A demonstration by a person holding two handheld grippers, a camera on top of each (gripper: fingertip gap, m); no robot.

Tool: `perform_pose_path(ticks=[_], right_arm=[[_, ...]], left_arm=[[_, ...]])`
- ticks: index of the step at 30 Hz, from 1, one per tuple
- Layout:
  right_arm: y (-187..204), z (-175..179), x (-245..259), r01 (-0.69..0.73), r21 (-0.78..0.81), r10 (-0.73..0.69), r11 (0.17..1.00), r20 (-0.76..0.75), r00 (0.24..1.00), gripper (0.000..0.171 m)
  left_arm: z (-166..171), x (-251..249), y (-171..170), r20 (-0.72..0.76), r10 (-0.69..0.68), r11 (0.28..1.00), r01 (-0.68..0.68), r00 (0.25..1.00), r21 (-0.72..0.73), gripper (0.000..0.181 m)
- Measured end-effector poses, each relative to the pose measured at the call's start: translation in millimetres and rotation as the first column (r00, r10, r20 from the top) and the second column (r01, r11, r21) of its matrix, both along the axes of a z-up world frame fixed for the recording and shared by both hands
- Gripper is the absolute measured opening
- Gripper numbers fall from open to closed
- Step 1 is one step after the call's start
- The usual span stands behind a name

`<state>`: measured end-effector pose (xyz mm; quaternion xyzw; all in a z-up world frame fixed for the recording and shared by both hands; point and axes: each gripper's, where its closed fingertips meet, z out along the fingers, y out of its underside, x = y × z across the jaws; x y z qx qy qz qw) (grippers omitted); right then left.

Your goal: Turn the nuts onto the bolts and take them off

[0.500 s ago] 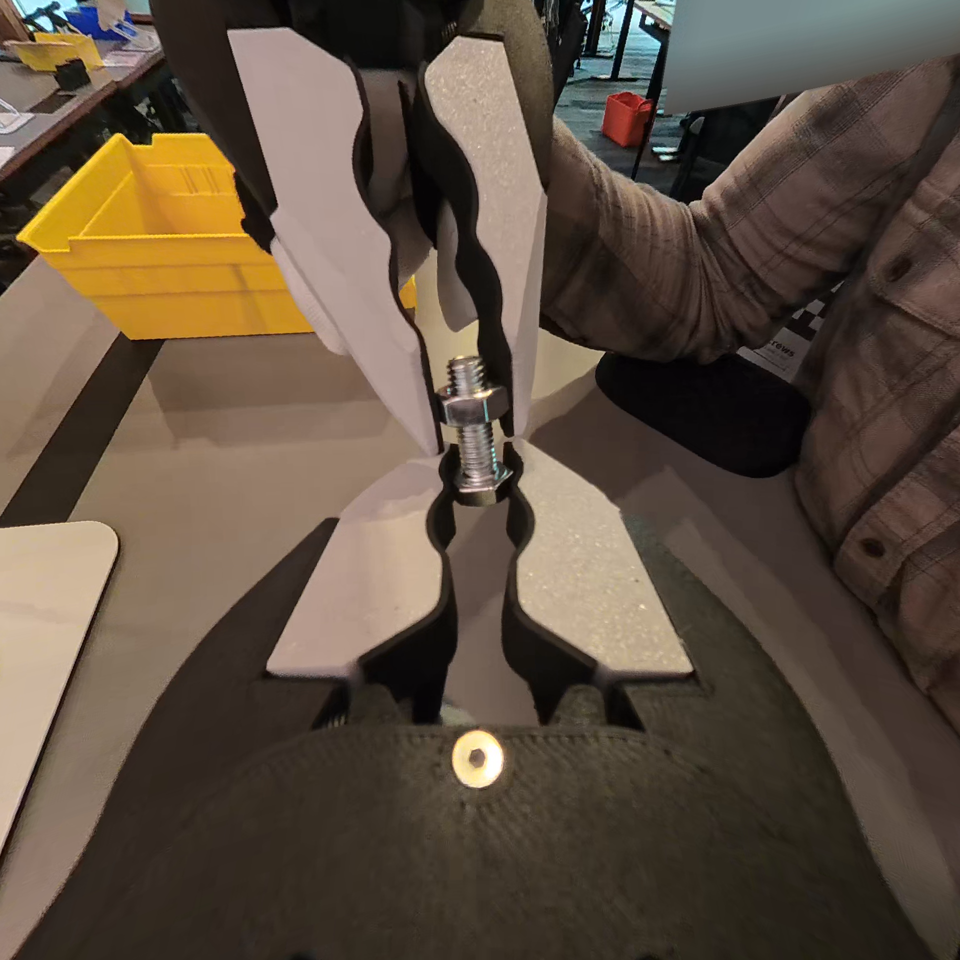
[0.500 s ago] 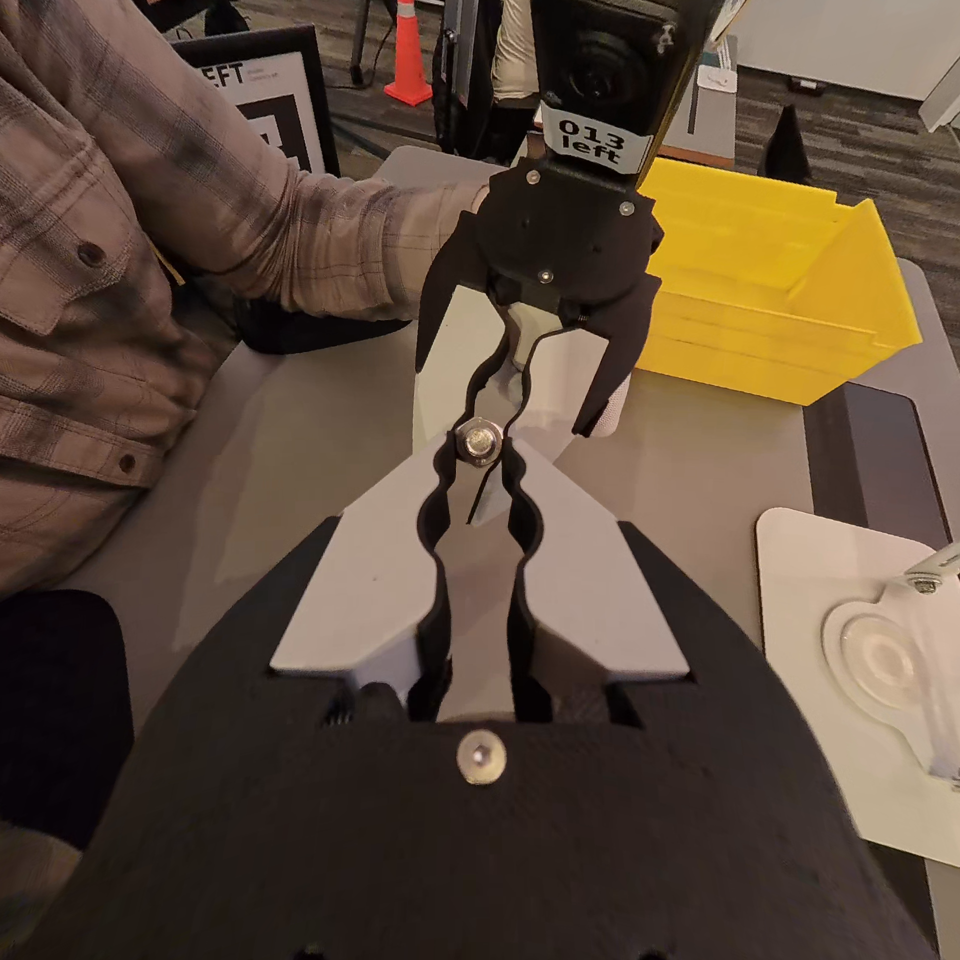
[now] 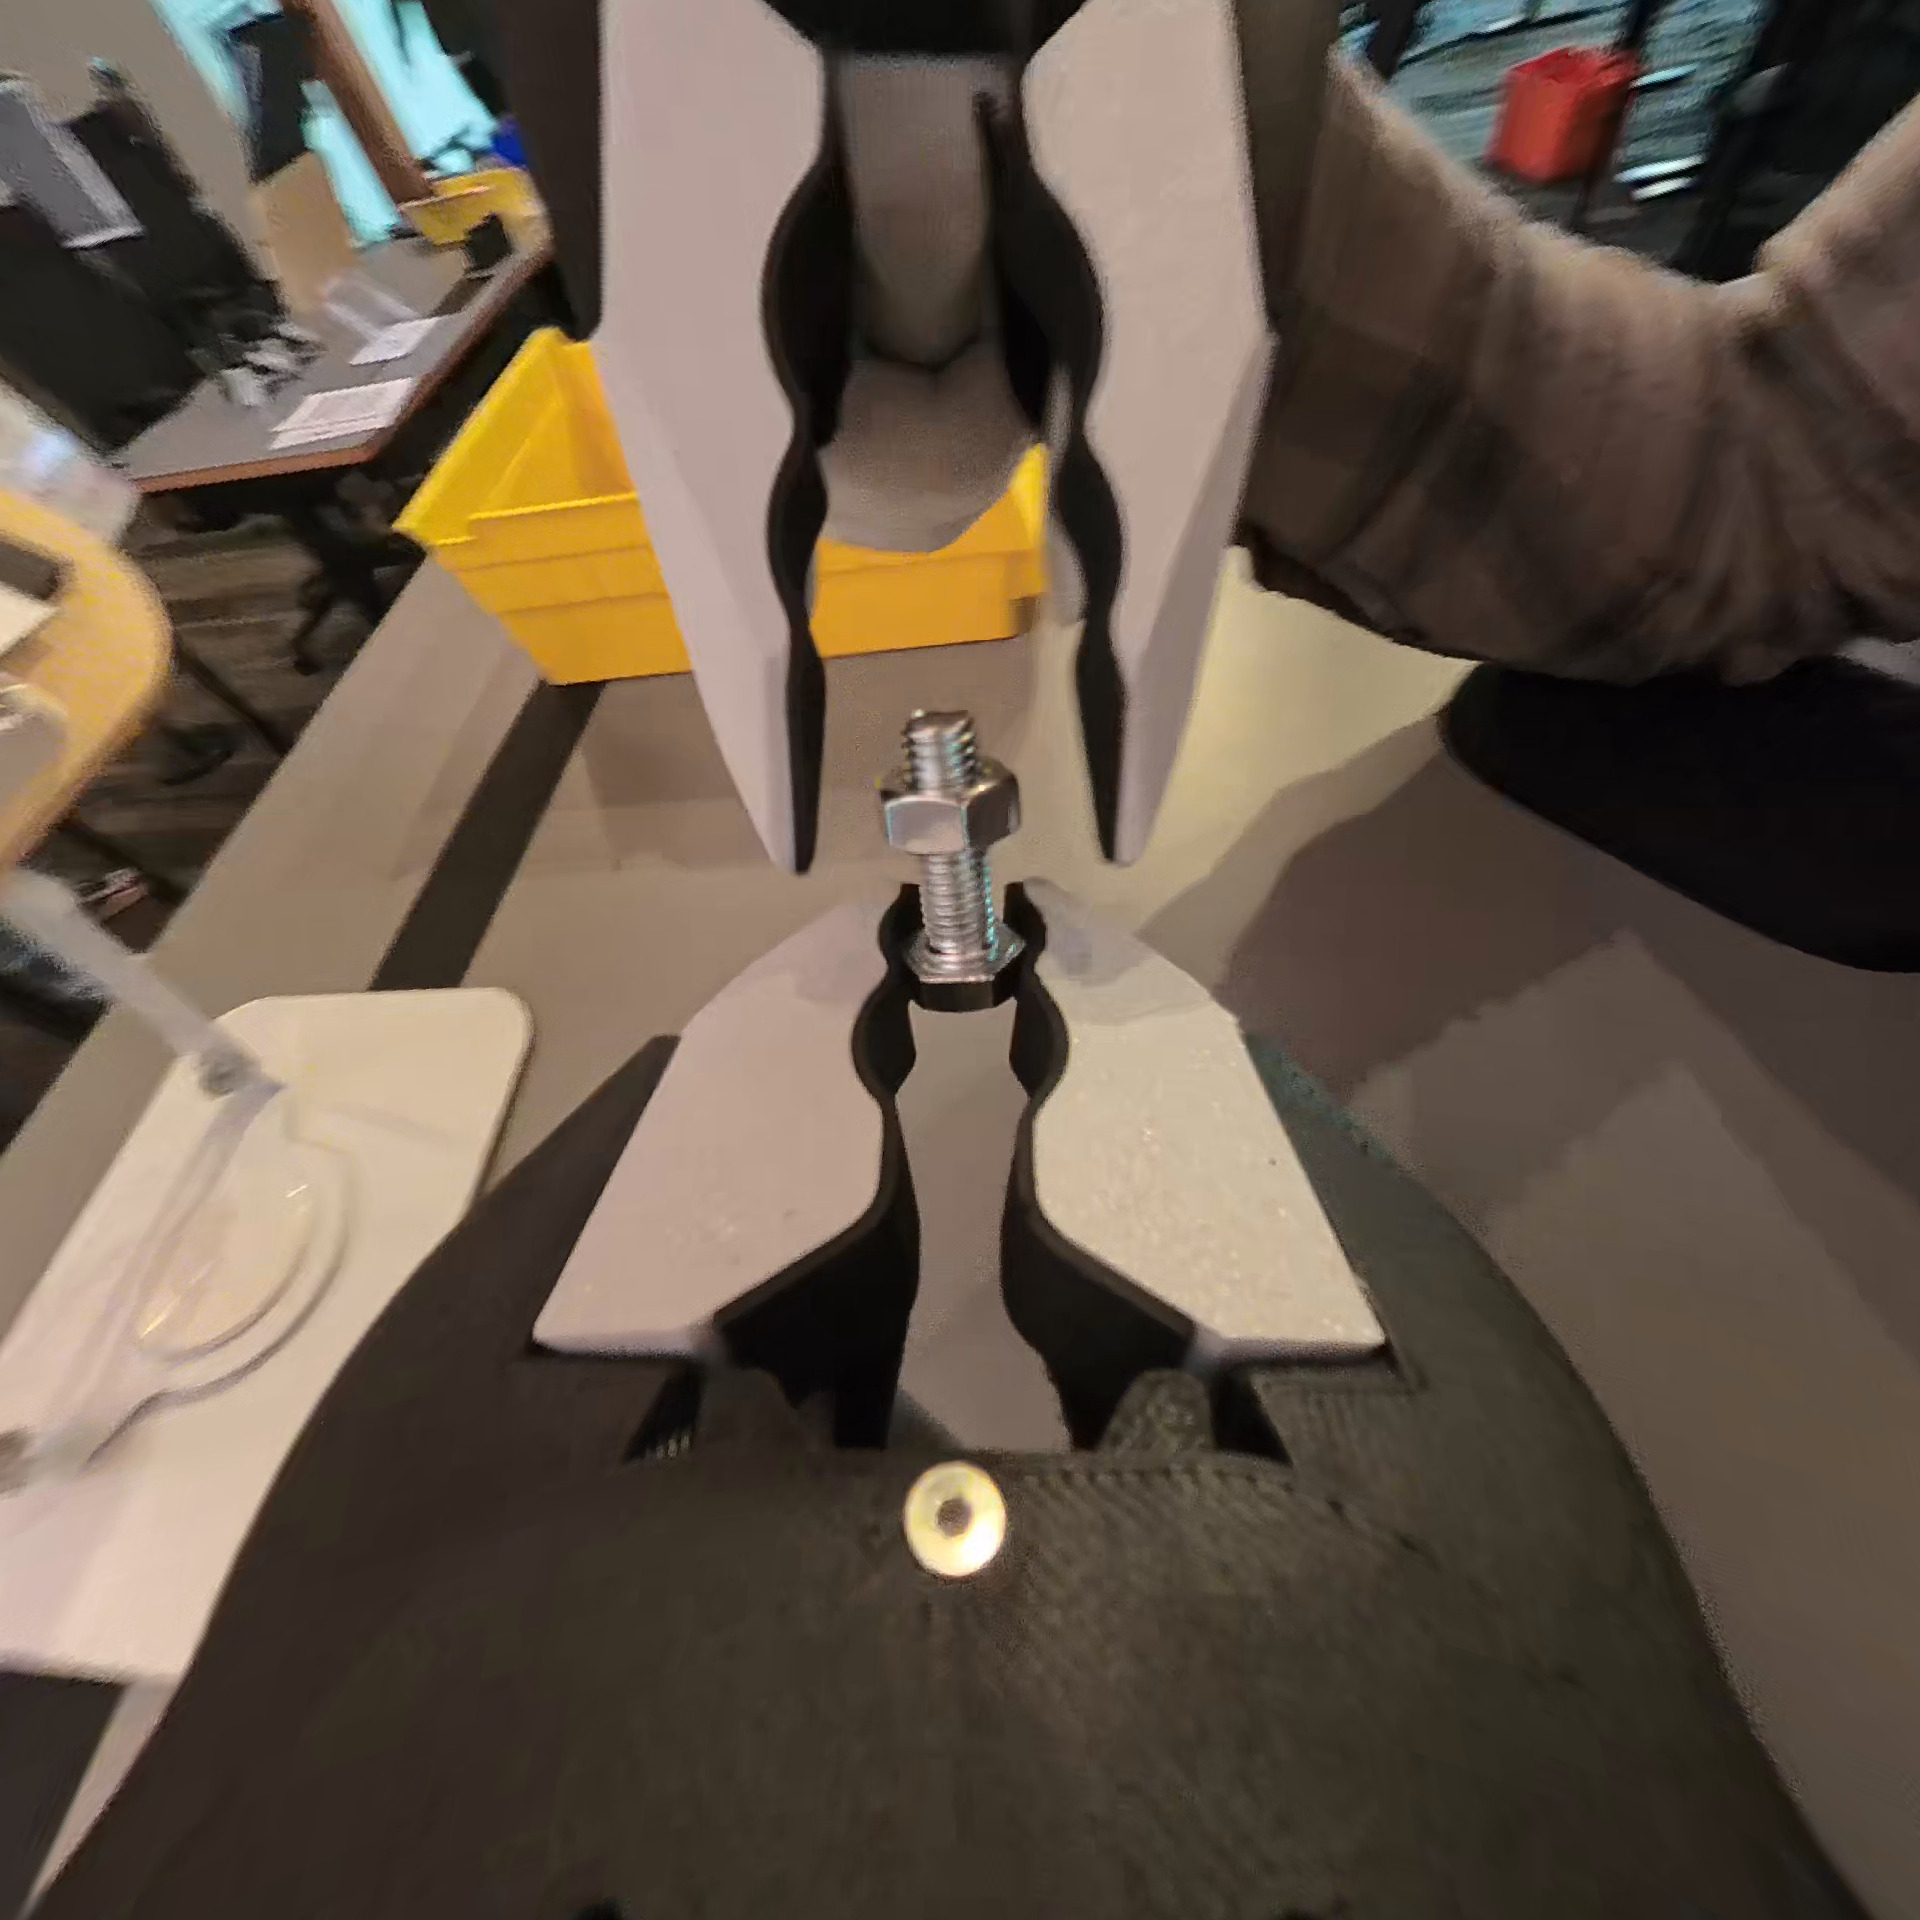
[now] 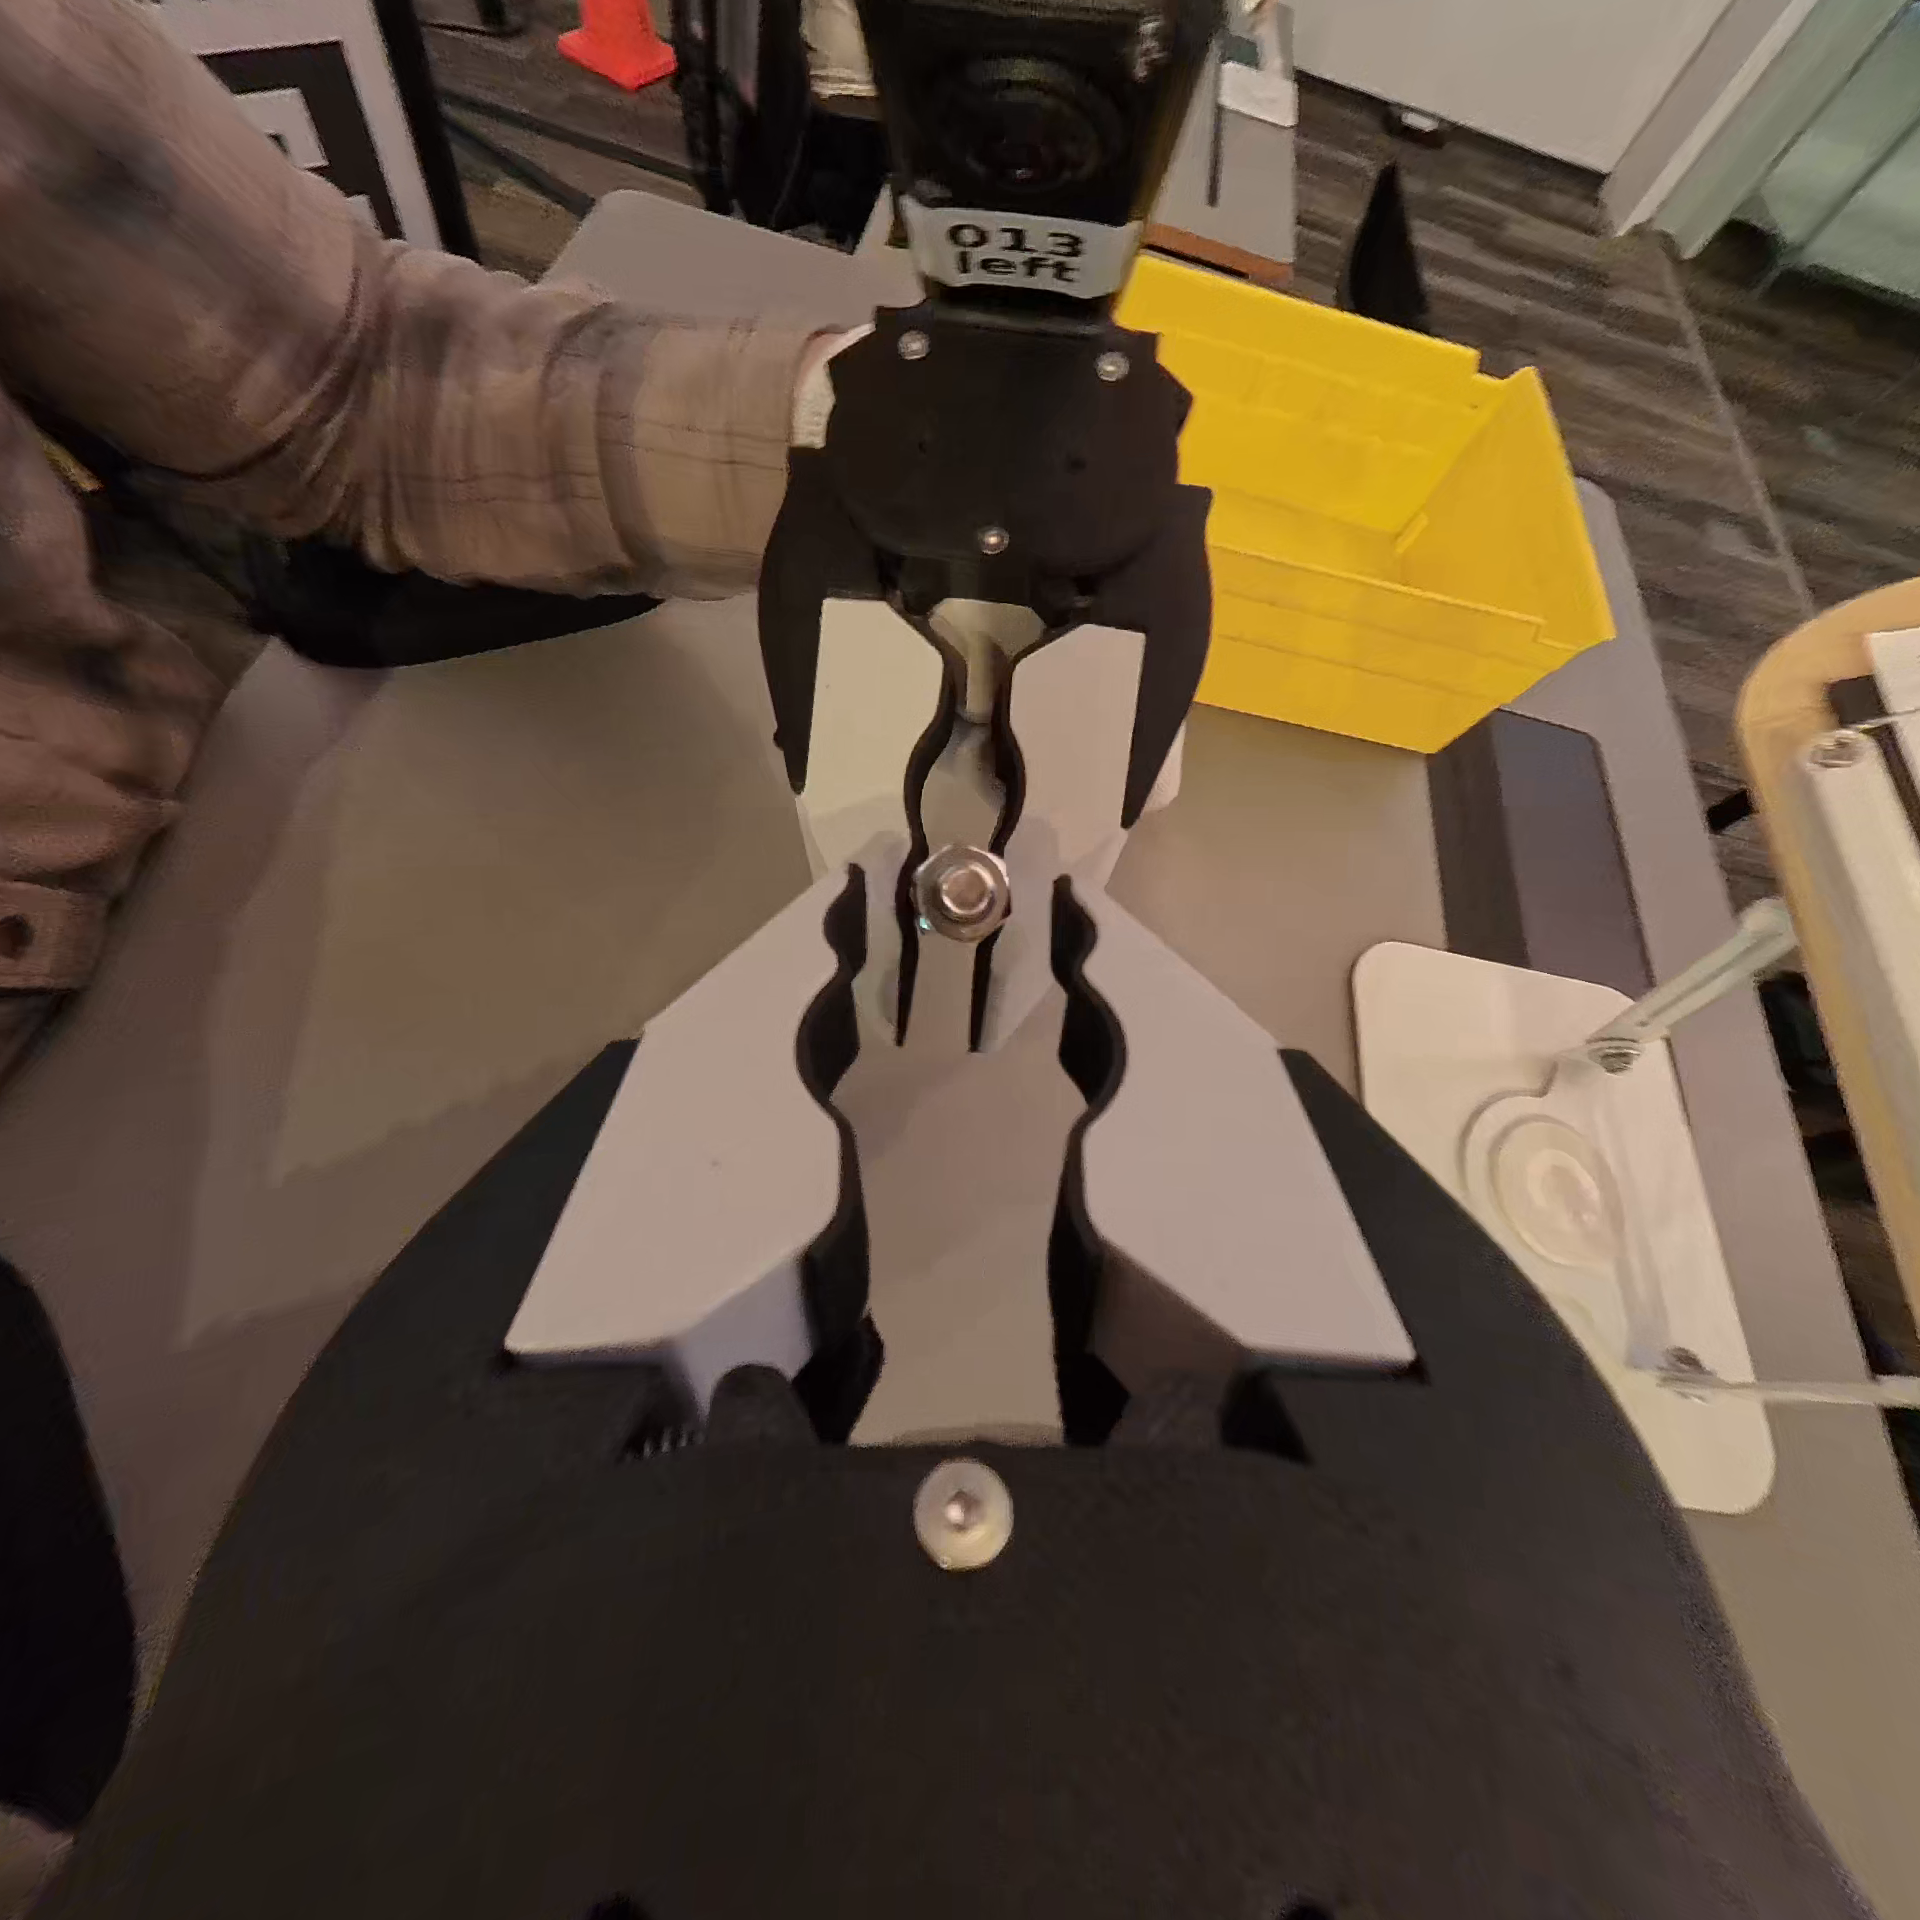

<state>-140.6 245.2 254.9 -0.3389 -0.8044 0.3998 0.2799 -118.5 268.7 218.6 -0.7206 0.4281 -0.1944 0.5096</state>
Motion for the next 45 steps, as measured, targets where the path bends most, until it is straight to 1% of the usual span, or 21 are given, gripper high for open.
perform_pose_path(ticks=[2, 3, 5, 7, 8, 11, 14, 16, 18, 20, 21, 26, 29, 31, 34, 35, 39, 41, 43, 45], right_arm=[[10, 6, -4, 0.048, -0.011, -0.048, 0.999, -0.036, 0.998, 0.044], [17, 9, -6, 0.075, -0.029, -0.076, 0.997, -0.049, 0.996, 0.045], [37, 15, -13, 0.159, -0.067, -0.164, 0.985, -0.086, 0.983, 0.047], [61, 23, -23, 0.255, -0.135, -0.273, 0.957, -0.138, 0.952, 0.050], [68, 27, -27, 0.279, -0.184, -0.308, 0.942, -0.153, 0.939, 0.050], [89, 31, -38, 0.346, -0.279, -0.404, 0.896, -0.190, 0.895, 0.050], [97, 31, -48, 0.380, -0.332, -0.459, 0.863, -0.205, 0.864, 0.051], [97, 30, -54, 0.383, -0.353, -0.473, 0.854, -0.220, 0.853, 0.051], [95, 30, -59, 0.379, -0.374, -0.480, 0.847, -0.231, 0.846, 0.051], [93, 30, -63, 0.367, -0.399, -0.481, 0.840, -0.236, 0.844, 0.052], [93, 29, -65, 0.367, -0.409, -0.485, 0.836, -0.236, 0.842, 0.052], [90, 23, -72, 0.351, -0.430, -0.480, 0.832, -0.239, 0.844, 0.056], [92, 21, -76, 0.361, -0.442, -0.500, 0.821, -0.253, 0.828, 0.061], [94, 21, -79, 0.363, -0.466, -0.519, 0.807, -0.263, 0.813, 0.064], [94, 21, -84, 0.358, -0.513, -0.546, 0.780, -0.279, 0.790, 0.064], [94, 21, -86, 0.356, -0.525, -0.556, 0.773, -0.290, 0.779, 0.063], [90, 21, -92, 0.339, -0.578, -0.591, 0.742, -0.326, 0.738, 0.049], [83, 19, -96, 0.326, -0.576, -0.582, 0.750, -0.338, 0.740, 0.045], [72, 19, -98, 0.291, -0.567, -0.548, 0.771, -0.357, 0.756, 0.045], [68, 20, -98, 0.284, -0.569, -0.549, 0.772, -0.371, 0.749, 0.039]], left_arm=[[1, -12, 14, -0.031, 0.105, 0.994, -0.104, 0.994, 0.032, 0.015], [4, -22, 26, -0.034, 0.195, 0.979, -0.193, 0.980, 0.062, 0.015], [10, -47, 49, -0.027, 0.395, 0.913, -0.389, 0.918, 0.121, 0.015], [14, -75, 65, -0.026, 0.568, 0.808, -0.552, 0.822, 0.208, 0.015], [14, -84, 69, -0.033, 0.616, 0.770, -0.592, 0.787, 0.240, 0.015], [15, -99, 73, -0.030, 0.693, 0.689, -0.651, 0.720, 0.318, 0.015], [15, -105, 76, 0.014, 0.719, 0.654, -0.684, 0.694, 0.321, 0.015], [11, -108, 77, 0.018, 0.726, 0.650, -0.694, 0.688, 0.309, 0.015], [12, -113, 78, 0.036, 0.742, 0.628, -0.712, 0.670, 0.315, 0.015], [10, -114, 78, 0.045, 0.738, 0.634, -0.714, 0.674, 0.298, 0.015], [11, -116, 78, 0.057, 0.744, 0.623, -0.723, 0.665, 0.300, 0.015], [7, -116, 79, 0.047, 0.737, 0.637, -0.715, 0.674, 0.288, 0.015], [7, -118, 80, 0.055, 0.740, 0.631, -0.720, 0.670, 0.289, 0.015], [9, -120, 79, 0.076, 0.747, 0.618, -0.731, 0.661, 0.289, 0.015], [15, -125, 79, 0.127, 0.759, 0.587, -0.755, 0.639, 0.294, 0.015], [17, -127, 78, 0.149, 0.763, 0.572, -0.765, 0.629, 0.296, 0.015], [22, -129, 77, 0.215, 0.768, 0.533, -0.788, 0.604, 0.308, 0.015], [24, -131, 76, 0.227, 0.773, 0.516, -0.795, 0.592, 0.318, 0.015], [23, -131, 76, 0.225, 0.775, 0.516, -0.796, 0.591, 0.316, 0.015], [24, -131, 76, 0.228, 0.777, 0.506, -0.798, 0.587, 0.328, 0.015]])
